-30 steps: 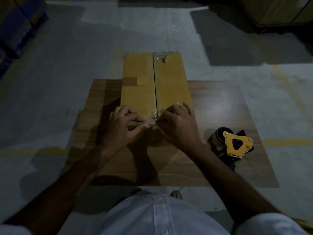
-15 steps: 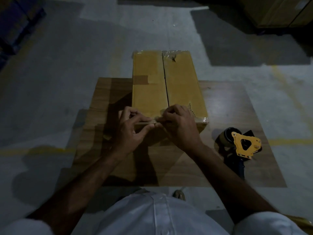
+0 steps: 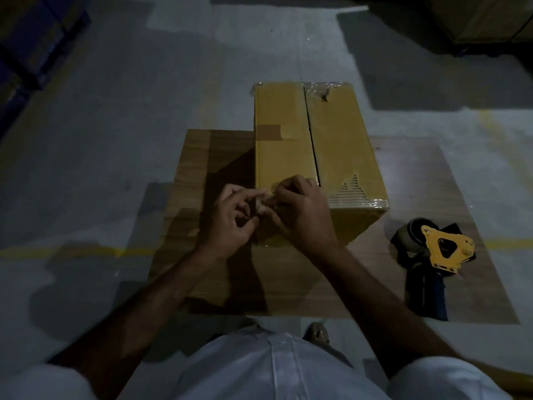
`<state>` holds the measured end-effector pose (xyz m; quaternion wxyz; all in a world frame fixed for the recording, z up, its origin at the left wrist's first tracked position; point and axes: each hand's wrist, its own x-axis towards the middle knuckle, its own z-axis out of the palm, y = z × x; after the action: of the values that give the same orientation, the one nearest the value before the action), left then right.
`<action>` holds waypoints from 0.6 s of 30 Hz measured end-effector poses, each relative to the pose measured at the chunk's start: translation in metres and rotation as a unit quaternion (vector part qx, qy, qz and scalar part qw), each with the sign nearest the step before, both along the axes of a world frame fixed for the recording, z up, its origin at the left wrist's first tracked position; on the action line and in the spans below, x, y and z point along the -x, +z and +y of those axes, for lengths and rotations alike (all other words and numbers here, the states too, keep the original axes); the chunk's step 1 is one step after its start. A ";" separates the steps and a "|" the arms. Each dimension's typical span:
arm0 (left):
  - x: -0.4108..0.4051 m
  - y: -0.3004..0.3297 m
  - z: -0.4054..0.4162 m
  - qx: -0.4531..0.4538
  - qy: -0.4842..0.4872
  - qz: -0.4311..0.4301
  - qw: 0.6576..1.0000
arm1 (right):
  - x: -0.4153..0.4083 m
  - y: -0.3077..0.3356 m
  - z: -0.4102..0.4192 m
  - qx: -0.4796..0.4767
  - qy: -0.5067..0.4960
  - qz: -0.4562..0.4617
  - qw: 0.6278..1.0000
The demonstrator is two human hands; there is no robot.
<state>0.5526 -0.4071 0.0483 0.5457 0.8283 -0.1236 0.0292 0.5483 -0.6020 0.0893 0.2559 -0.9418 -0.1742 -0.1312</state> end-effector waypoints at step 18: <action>-0.024 -0.009 0.023 0.008 -0.076 -0.034 0.996 | 0.008 -0.006 -0.005 -0.106 0.009 0.029 0.994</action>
<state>0.5769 -0.3842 0.0396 0.5485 0.8106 -0.2044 0.0173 0.5400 -0.6068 0.0837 0.3601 -0.9111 -0.1609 -0.1193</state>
